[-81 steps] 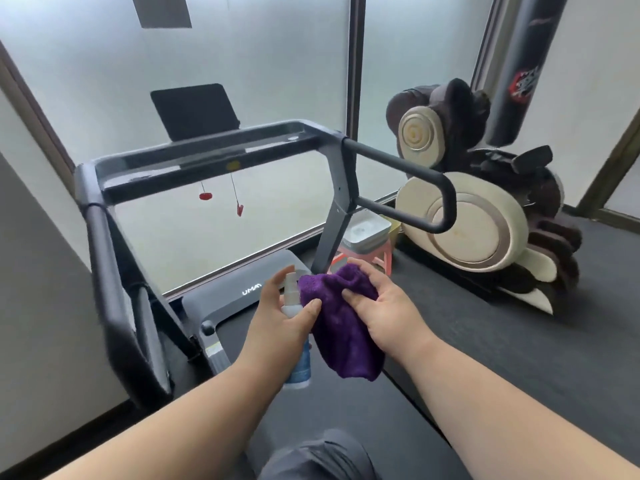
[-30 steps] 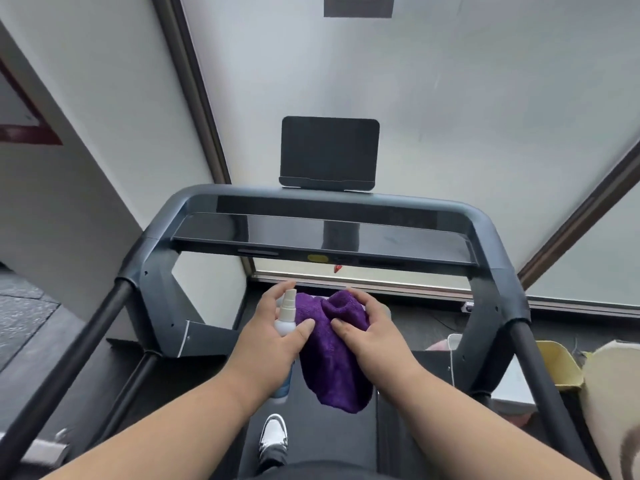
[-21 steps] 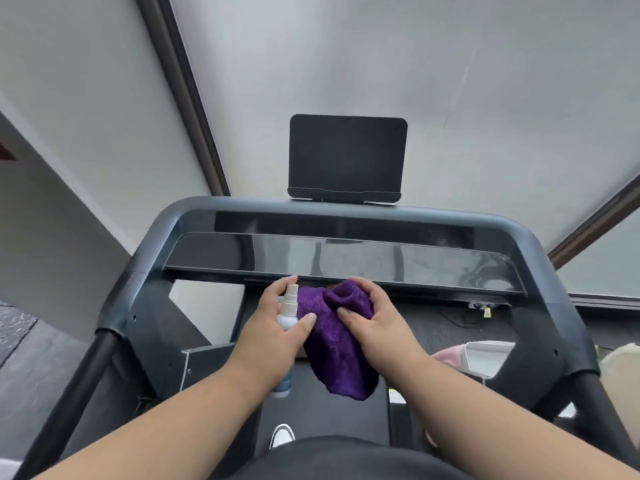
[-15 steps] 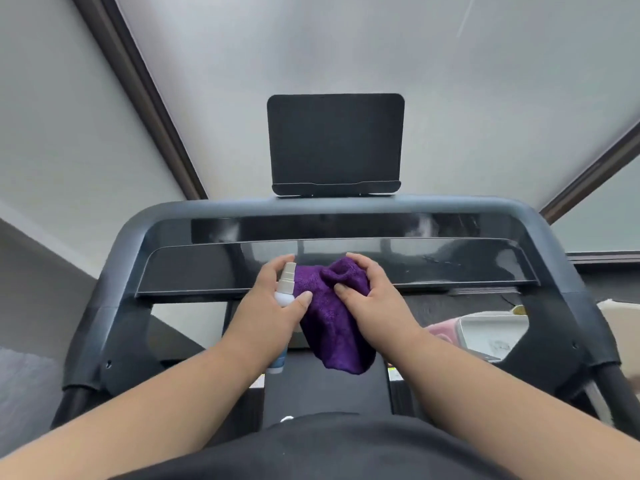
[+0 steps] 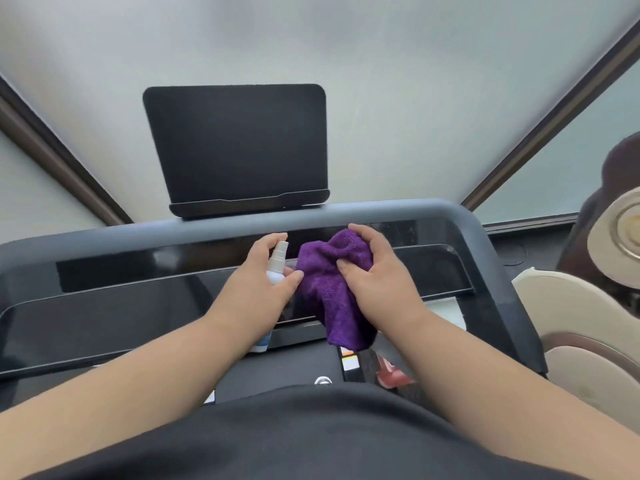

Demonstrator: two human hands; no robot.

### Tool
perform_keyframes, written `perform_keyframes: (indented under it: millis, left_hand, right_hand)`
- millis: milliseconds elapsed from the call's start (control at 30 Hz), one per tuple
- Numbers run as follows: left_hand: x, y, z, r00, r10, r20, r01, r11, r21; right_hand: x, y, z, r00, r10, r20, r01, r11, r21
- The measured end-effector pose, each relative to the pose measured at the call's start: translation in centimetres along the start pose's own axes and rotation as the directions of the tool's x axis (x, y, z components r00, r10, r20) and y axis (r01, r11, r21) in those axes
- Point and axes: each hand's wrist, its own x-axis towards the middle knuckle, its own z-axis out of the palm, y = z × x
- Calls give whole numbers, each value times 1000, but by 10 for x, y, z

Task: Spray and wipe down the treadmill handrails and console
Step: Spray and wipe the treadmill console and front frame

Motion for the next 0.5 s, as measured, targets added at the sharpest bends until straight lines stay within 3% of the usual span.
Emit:
perform_keyframes:
  millis: [133, 233, 300, 400, 500]
  left_hand:
    - [12, 15, 22, 1000, 9, -30, -9, 1000, -18]
    - [13, 18, 34, 998, -18, -56, 19, 1000, 4]
    - [10, 19, 41, 997, -33, -74, 35, 999, 22]
    - [5, 21, 50, 994, -51, -97, 53, 998, 19]
    - [3, 23, 54, 988, -56, -146, 60, 998, 24]
  right_hand:
    - [21, 18, -60, 991, 1, -137, -15, 994, -107]
    - [31, 39, -87, 975, -65, -212, 3, 960, -281]
    - [36, 49, -86, 987, -86, -135, 28, 924, -383]
    - [36, 55, -61, 988, -86, 126, 141, 829, -541]
    - [36, 56, -42, 962, -106, 251, 227, 818, -528]
